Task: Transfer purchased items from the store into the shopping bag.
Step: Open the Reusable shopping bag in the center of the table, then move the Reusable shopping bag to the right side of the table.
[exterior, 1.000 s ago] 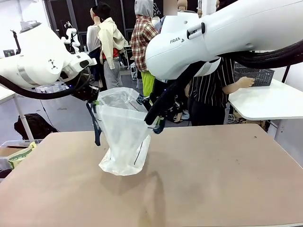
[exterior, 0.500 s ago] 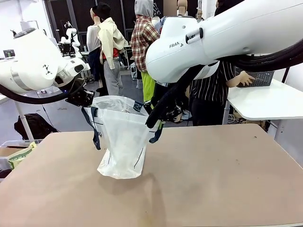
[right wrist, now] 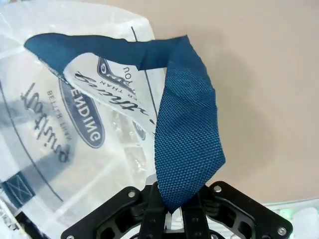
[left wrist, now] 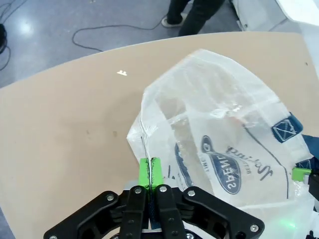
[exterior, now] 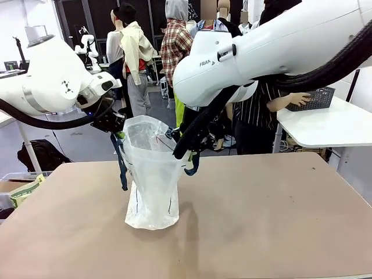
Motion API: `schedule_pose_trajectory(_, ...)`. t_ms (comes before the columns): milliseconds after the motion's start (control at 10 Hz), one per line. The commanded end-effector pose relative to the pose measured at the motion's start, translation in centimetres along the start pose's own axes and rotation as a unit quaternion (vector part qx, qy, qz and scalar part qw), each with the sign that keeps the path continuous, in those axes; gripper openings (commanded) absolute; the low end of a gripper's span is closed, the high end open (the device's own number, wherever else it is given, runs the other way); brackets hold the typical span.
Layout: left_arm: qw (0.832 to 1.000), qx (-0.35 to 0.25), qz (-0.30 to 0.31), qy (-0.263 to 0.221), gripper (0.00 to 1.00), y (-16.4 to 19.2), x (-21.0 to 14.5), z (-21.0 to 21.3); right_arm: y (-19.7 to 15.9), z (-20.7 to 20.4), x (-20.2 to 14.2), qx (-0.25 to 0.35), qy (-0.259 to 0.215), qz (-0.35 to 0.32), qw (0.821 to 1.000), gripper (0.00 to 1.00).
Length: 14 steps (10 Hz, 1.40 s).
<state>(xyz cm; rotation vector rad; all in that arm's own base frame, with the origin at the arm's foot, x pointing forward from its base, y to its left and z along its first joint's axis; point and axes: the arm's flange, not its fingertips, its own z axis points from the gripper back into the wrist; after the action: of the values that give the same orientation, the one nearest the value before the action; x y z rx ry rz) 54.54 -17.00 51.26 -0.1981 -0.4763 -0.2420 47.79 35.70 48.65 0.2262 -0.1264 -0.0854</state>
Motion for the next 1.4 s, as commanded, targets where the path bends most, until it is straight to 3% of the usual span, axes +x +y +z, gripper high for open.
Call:
schedule_pose_trajectory(0,1.000,-0.017,-0.011,0.011,0.00,0.51,0.12,-0.55,0.99,-0.36,0.83,-0.016,-0.008,-0.003,1.000,0.00)
schedule_pose_trajectory(1300,1.000,-0.010,-0.003,0.011,0.00,-0.26,-0.17,-1.11,0.51,-0.45,0.42,-0.002,0.001,0.005,1.000,0.00)
